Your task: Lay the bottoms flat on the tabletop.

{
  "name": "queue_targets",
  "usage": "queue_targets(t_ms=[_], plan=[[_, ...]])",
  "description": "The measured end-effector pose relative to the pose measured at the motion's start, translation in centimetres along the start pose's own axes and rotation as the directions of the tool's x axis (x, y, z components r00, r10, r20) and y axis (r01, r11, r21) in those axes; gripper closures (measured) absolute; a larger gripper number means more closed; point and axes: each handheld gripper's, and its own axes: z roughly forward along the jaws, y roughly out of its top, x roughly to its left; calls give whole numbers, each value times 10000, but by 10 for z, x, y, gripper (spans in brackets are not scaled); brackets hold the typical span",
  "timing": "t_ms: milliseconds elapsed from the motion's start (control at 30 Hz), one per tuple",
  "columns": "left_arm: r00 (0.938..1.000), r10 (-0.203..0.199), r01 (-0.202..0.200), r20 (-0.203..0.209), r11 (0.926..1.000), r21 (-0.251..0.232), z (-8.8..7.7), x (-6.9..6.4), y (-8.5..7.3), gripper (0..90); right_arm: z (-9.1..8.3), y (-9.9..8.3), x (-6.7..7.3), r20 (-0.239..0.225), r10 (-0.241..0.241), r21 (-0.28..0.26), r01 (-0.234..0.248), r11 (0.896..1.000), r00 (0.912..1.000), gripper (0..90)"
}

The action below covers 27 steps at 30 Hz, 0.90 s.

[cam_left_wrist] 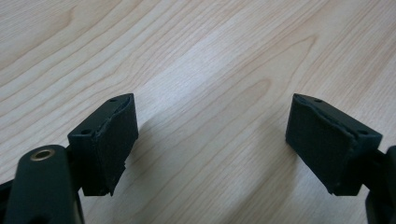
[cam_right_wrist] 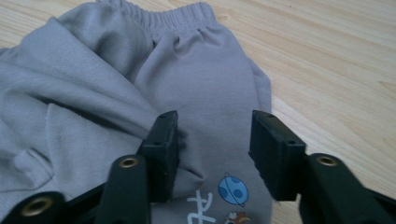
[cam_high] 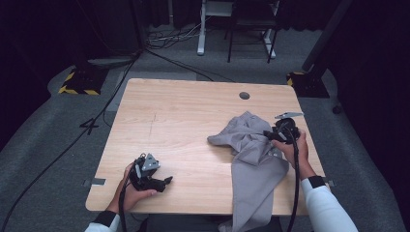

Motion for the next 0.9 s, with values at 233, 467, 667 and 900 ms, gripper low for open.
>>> queue_targets(t_ms=[233,467,667,900], plan=[[10000,27,-27,-5,10000,-33,1,-1,0,172,-33,3,23,-680,-1179,-1642,1054,9808,9907,449],[10000,44,-44,30,10000,-38,0,-4,0,173,-25,6,92,-2070,-3796,-1511,3539,9230,9017,506],[9999,108,-108,77,9999,-30,0,-5,0,173,18,6,87,-1604,-3246,440,3353,9411,9322,479],[9998,158,-157,121,9999,-34,1,-7,0,173,28,0,77,-1877,-2938,844,3134,9459,9373,794]])
